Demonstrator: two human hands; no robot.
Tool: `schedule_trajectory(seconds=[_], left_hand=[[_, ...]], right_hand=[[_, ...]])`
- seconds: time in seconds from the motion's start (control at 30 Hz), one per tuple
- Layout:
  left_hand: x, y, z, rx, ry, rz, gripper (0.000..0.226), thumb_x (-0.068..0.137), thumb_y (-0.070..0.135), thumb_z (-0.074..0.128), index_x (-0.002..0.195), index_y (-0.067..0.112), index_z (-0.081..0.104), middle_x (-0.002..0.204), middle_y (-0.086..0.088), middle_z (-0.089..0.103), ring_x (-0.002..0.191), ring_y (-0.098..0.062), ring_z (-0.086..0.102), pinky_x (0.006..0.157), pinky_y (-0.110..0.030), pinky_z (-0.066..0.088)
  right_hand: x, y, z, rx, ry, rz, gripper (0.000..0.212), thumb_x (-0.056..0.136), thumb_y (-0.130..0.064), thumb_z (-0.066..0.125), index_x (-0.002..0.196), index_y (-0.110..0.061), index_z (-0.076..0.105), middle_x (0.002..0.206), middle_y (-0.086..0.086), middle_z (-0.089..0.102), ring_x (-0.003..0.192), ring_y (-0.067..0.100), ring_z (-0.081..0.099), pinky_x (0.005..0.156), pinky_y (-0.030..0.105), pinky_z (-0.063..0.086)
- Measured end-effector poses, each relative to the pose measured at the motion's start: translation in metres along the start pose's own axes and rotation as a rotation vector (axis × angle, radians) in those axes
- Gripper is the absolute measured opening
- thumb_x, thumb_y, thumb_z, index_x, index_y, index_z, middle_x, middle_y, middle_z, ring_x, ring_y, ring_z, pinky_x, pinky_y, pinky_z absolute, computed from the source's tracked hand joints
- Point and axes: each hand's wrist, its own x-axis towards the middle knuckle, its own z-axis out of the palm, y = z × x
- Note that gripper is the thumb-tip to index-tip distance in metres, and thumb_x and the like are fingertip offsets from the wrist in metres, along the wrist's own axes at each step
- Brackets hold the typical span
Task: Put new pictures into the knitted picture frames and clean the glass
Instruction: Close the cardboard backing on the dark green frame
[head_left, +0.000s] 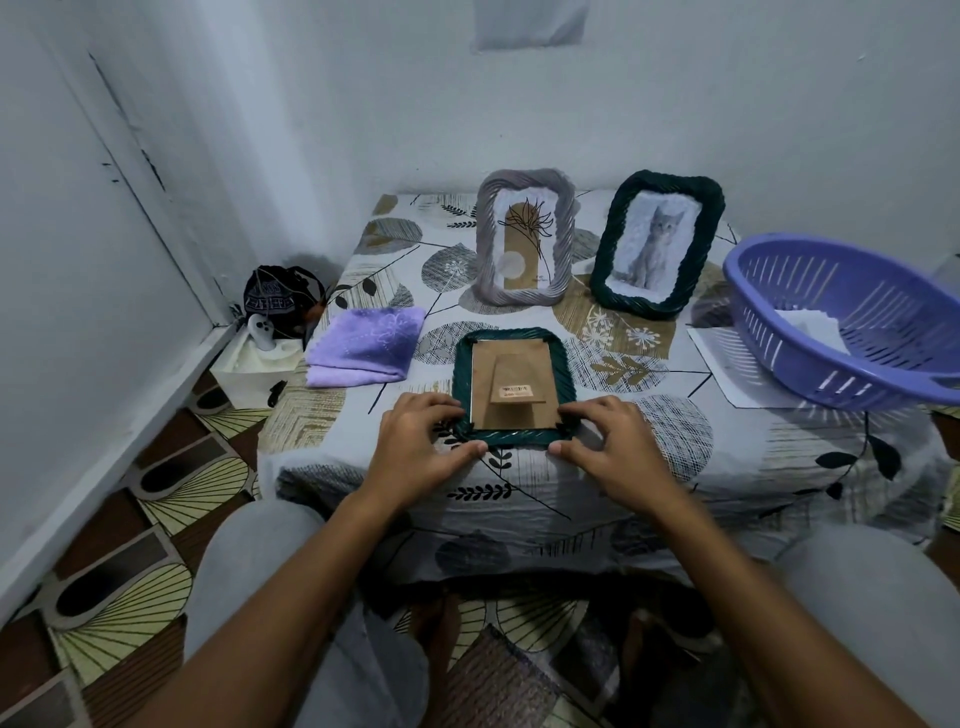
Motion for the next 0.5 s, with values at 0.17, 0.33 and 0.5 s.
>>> schedule_trajectory(seconds=[0.17,0.33,0.5], left_hand=[[0.0029,0.0014,0.0005,0.026,-0.032,0.025,0.064,0.06,0.062,0.069,0.097,0.01,0.075,0.1,0.003,0.063,0.097,-0.013,0.051,0.086,-0.035,0.046],[0.0031,0.0006,0.0022,0.025,-0.023,0.026,0.055,0.063,0.055,0.072,0.096,0.012,0.076,0.099,0.006,0.06,0.097,-0.013,0.05,0.085,-0.038,0.046],[0.0025,0.0001,0.0032,-0.014,-0.012,0.007,0.047,0.062,0.047,0.082,0.093,0.013,0.076,0.1,0.005,0.062,0.098,-0.011,0.052,0.085,-0.034,0.045]], right_hand=[[0.0007,-0.0005,-0.0007,0.003,-0.014,0.025,0.053,0.079,-0.038,0.073,0.125,-0.018,0.06,0.116,0.0,0.053,0.113,0.017,0.041,0.094,0.038,0.038],[0.0001,0.0001,0.0001,-0.001,-0.013,0.016,0.049,0.08,-0.04,0.072,0.123,-0.02,0.063,0.113,-0.001,0.053,0.112,0.016,0.041,0.094,0.039,0.038],[0.0,0.0004,0.0002,0.013,-0.009,0.016,0.048,0.079,-0.039,0.073,0.123,-0.022,0.064,0.109,-0.005,0.05,0.11,0.014,0.04,0.092,0.036,0.036]])
